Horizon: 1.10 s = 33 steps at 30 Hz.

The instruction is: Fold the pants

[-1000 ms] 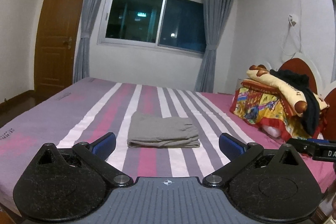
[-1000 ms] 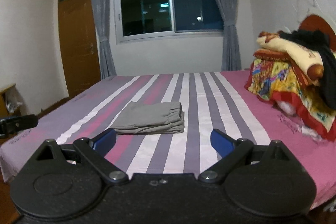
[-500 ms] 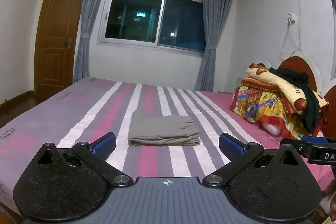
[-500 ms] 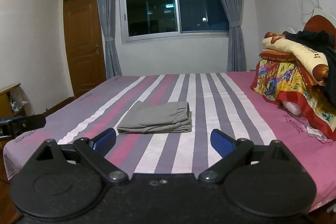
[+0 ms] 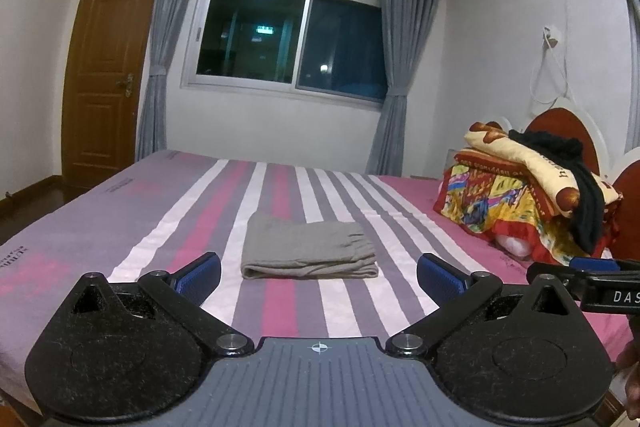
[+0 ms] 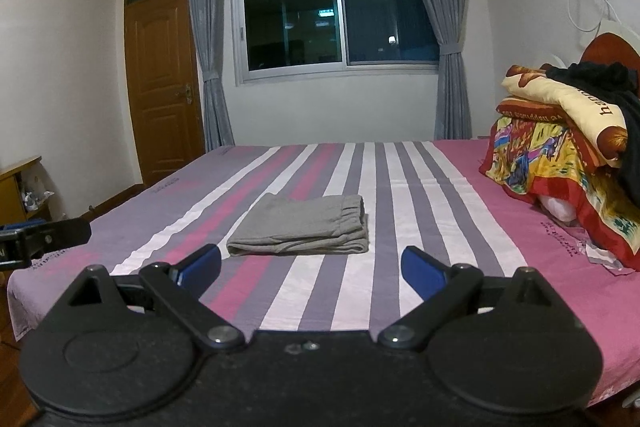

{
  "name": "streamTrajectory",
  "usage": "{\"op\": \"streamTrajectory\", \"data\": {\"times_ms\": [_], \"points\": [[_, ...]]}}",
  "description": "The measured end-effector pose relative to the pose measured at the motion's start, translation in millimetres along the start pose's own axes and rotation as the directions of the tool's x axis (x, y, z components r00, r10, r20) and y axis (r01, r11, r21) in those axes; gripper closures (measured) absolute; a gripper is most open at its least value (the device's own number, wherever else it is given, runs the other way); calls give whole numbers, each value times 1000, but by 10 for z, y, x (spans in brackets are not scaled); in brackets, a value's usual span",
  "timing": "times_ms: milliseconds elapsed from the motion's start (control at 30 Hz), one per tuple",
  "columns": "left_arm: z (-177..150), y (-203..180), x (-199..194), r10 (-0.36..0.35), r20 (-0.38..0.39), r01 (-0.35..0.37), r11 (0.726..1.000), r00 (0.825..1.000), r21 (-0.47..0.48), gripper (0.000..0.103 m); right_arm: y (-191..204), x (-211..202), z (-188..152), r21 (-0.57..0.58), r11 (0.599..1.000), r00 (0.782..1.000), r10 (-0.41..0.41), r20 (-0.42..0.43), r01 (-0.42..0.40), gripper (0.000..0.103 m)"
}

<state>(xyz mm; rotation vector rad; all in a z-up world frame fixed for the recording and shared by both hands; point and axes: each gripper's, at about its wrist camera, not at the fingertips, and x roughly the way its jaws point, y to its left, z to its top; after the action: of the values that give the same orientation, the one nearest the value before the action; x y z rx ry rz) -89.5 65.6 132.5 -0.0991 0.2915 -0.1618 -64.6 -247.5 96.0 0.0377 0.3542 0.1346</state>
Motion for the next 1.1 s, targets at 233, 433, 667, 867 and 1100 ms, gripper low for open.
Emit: {"op": "streamTrajectory", "data": {"times_ms": [233, 433, 667, 867, 1100], "points": [[-8, -23, -11, -3, 2, 3, 1000, 1000, 14, 0, -41, 8, 6, -6, 1000, 1000, 4, -4, -4, 7], [-12, -43, -32, -9, 7, 9, 1000, 1000, 22, 0, -40, 5, 9, -7, 1000, 1000, 5, -3, -5, 7], [-18, -43, -49, -10, 12, 9, 1000, 1000, 22, 0, -37, 3, 7, -7, 1000, 1000, 4, -3, -4, 7], [-22, -41, -58, -10, 13, 10, 1000, 1000, 26, 0, -32, 4, 5, -7, 1000, 1000, 5, -4, -5, 7], [-27, -41, -68, -10, 14, 9, 999, 1000, 31, 0, -27, 8, 12, -7, 1000, 1000, 7, -4, -7, 7]]}}
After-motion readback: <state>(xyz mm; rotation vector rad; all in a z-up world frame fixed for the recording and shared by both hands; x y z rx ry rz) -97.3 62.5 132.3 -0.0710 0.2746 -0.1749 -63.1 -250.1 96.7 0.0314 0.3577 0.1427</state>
